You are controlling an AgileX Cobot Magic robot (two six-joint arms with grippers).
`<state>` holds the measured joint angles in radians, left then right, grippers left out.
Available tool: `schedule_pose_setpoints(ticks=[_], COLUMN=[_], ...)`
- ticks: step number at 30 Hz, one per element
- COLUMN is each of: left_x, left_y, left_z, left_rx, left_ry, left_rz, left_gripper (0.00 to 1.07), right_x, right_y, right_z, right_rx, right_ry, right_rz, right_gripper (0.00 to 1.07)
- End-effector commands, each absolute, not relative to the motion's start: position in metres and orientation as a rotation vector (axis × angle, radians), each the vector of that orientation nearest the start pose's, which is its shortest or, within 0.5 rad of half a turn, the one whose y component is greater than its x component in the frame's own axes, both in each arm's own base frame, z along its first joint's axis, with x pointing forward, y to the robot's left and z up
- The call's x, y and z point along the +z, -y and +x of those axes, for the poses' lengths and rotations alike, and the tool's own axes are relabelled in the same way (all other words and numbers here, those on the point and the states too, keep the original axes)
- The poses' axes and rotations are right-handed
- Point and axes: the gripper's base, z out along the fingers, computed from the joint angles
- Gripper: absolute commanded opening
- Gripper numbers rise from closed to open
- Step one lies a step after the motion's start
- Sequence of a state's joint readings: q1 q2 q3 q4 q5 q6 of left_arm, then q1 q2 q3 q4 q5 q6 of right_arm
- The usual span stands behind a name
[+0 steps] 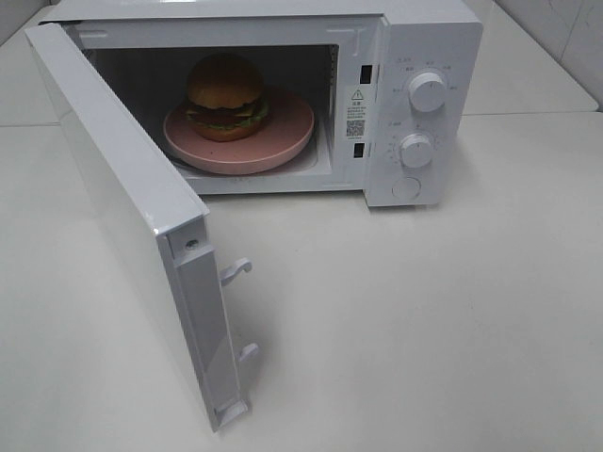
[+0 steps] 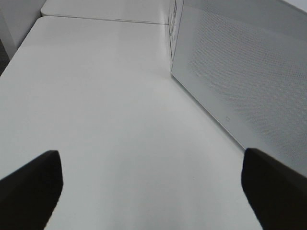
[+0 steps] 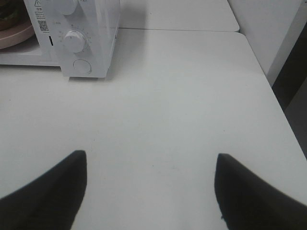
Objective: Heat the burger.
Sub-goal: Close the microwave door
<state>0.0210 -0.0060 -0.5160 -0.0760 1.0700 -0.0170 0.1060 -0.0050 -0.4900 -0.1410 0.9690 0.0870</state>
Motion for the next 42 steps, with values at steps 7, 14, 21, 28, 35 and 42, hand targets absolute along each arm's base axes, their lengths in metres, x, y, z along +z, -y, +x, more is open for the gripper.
schedule_pose_setpoints(ticks=[7, 14, 21, 28, 35, 42], left_x=[0.302, 0.316, 0.311, 0.296, 0.263, 0.246], left_y=[0.006, 0.003, 0.002, -0.002, -0.005, -0.002], left_z=[0.008, 0.046, 0.076, 0.109, 0.135, 0.157], left_rx=[-0.120, -0.109, -0.107, -0.062, -0.024, 0.010], left_ry=[-1.917, -1.863, -1.824, -1.698, -1.540, -1.588], left_rz=[-0.082, -0.094, -0.108, -0.094, -0.088, 0.004], left_gripper=[0.53, 0.22, 0.00, 0.00, 0.00, 0.00], right_x=[0.283, 0.283, 0.283, 0.283, 0.283, 0.283], right_y=[0.011, 0.011, 0.011, 0.011, 0.011, 0.011], right_z=[-0.004, -0.004, -0.004, -0.004, -0.004, -0.004], right_rx=[-0.039, -0.039, -0.039, -0.039, -0.039, -0.039], right_ry=[-1.917, -1.917, -1.917, -1.917, -1.917, -1.917], right_rz=[-0.023, -0.023, -0.023, -0.023, -0.023, -0.023], right_gripper=[0.71, 0.71, 0.70, 0.70, 0.70, 0.70])
